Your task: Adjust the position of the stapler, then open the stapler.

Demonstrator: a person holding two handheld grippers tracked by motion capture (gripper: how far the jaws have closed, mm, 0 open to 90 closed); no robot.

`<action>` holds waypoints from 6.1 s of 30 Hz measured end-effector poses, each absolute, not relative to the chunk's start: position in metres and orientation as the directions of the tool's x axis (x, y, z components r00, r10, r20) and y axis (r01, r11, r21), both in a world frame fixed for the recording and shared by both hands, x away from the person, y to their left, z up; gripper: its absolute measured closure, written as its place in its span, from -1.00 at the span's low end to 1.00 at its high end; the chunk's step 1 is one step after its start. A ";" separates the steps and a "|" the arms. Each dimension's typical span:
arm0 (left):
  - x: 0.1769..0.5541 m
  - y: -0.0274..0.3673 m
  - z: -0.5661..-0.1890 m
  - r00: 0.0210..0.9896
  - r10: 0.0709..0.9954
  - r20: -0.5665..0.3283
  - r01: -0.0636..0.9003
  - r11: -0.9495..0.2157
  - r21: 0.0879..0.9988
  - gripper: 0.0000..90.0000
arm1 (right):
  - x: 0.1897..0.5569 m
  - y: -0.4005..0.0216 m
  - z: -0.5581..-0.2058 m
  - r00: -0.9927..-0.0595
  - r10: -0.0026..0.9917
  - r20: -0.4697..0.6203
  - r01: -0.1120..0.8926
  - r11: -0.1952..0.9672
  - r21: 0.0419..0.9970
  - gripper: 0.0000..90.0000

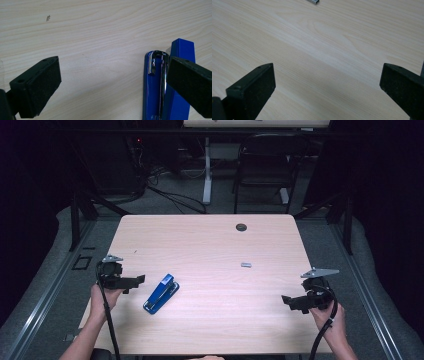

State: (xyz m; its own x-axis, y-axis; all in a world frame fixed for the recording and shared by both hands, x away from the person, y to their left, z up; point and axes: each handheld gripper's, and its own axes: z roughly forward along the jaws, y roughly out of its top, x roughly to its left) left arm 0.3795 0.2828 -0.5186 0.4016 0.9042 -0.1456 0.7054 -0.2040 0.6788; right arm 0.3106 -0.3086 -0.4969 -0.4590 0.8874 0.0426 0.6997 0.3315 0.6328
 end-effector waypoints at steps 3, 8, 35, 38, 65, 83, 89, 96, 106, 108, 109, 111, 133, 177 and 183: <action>0.379 0.281 -0.519 0.404 0.904 -0.141 0.703 -0.208 0.680 -1.00 | 0.313 -0.308 -0.498 -0.465 0.885 0.029 0.699 0.346 0.626 -1.00; 0.378 0.274 -0.518 0.426 0.893 -0.142 0.702 -0.227 0.675 -1.00 | 0.317 -0.305 -0.501 -0.478 0.878 0.022 0.706 0.369 0.604 -1.00; 0.376 0.202 -0.535 0.631 0.774 -0.044 0.660 -0.507 0.554 -0.63 | 0.326 -0.311 -0.511 -0.469 0.882 0.057 0.749 0.362 0.555 -0.96; 0.378 0.200 -0.538 0.642 0.766 -0.034 0.660 -0.529 0.534 -0.44 | 0.327 -0.311 -0.511 -0.466 0.883 0.056 0.751 0.361 0.553 -0.95; 0.379 0.189 -0.548 0.722 0.692 -0.021 0.595 -0.606 0.528 0.46 | 0.326 -0.306 -0.511 -0.481 0.876 0.033 0.745 0.389 0.542 -0.88; 0.380 0.171 -0.549 0.809 0.587 -0.020 0.503 -0.676 0.539 0.47 | 0.329 -0.300 -0.515 -0.508 0.861 0.032 0.742 0.418 0.524 -0.87; 0.379 0.163 -0.550 0.834 0.551 -0.026 0.473 -0.690 0.548 0.47 | 0.330 -0.298 -0.517 -0.515 0.857 0.032 0.745 0.429 0.511 -0.87; 0.379 0.152 -0.550 0.865 0.501 -0.027 0.430 -0.712 0.554 0.47 | 0.331 -0.297 -0.518 -0.526 0.850 0.031 0.746 0.443 0.497 -0.87; 0.379 0.132 -0.551 0.914 0.405 -0.016 0.343 -0.751 0.564 0.47 | 0.332 -0.294 -0.520 -0.533 0.845 0.035 0.744 0.449 0.494 -0.87; 0.379 0.130 -0.551 0.918 0.396 -0.017 0.335 -0.754 0.565 0.47 | 0.332 -0.293 -0.520 -0.532 0.846 0.039 0.744 0.445 0.498 -0.87; 0.379 0.128 -0.551 0.923 0.384 -0.015 0.326 -0.760 0.563 0.47 | 0.332 -0.293 -0.520 -0.532 0.846 0.039 0.744 0.445 0.498 -0.87; 0.378 0.124 -0.551 0.929 0.370 -0.010 0.310 -0.764 0.566 0.47 | 0.332 -0.293 -0.520 -0.535 0.844 0.038 0.743 0.448 0.497 -0.87; 0.372 0.072 -0.552 0.994 0.109 -0.012 0.095 -0.800 0.593 0.47 | 0.332 -0.280 -0.521 -0.564 0.825 0.038 0.728 0.475 0.494 -0.86; 0.358 0.000 -0.538 0.994 0.100 -0.040 0.104 -0.791 0.603 -0.24 | 0.333 -0.267 -0.526 -0.596 0.802 0.035 0.722 0.516 0.461 -0.86; 0.353 -0.007 -0.540 0.995 0.104 -0.005 0.086 -0.799 0.595 0.09 | 0.334 -0.266 -0.527 -0.602 0.798 0.040 0.721 0.521 0.457 -0.83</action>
State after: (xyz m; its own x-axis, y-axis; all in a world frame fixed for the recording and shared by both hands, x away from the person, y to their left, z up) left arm 0.3534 -0.0071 -0.5395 0.9946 0.1039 -0.0049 0.0864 -0.7989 0.5952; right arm 0.3336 -0.2662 -0.5269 -0.6018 0.7977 0.0400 0.7210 0.5210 0.4568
